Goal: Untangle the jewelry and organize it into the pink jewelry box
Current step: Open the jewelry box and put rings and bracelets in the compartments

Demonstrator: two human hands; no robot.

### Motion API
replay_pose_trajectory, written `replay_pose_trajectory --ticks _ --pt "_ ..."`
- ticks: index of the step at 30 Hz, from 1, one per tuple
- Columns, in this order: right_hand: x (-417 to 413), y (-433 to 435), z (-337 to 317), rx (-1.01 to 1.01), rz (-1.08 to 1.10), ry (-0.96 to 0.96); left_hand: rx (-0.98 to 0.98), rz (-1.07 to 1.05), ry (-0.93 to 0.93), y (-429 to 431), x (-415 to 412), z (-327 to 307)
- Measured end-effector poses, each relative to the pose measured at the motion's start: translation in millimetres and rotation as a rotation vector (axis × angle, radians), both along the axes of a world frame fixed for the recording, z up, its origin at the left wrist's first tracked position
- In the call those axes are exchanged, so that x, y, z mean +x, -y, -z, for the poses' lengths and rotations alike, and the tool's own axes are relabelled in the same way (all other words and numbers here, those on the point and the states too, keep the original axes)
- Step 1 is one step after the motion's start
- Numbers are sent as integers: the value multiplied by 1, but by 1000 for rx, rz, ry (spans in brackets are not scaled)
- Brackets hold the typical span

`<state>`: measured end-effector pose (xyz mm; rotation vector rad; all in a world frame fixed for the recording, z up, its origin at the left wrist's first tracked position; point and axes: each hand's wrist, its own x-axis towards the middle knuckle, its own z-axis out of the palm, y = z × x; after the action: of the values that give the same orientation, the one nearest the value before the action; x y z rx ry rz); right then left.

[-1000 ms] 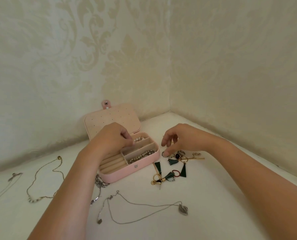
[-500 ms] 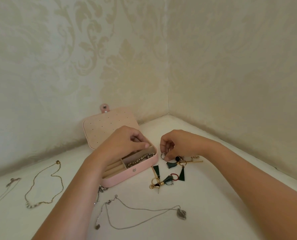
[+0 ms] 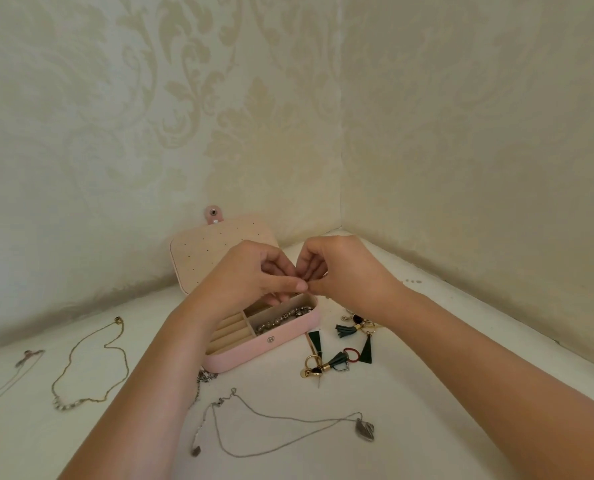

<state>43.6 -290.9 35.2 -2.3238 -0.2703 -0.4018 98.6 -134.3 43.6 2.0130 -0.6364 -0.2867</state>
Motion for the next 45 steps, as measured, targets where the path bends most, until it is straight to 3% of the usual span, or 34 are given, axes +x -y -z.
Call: replay_pose_trajectory --ticks 7,10,13,19,45 --pt "1 -12 11 62 12 121 17 -40 -25 -18 7 -7" --pt "6 -9 20 -118 54 157 34 -127 -12 -28 16 -5" --pt "10 -2 30 -252 109 83 66 -203 -24 -40 23 -4" --pt "14 2 39 -260 115 -6 255 -286 73 -61 36 -4" --pt "15 2 40 -290 107 -6 350 -185 35 -71 40 -1"
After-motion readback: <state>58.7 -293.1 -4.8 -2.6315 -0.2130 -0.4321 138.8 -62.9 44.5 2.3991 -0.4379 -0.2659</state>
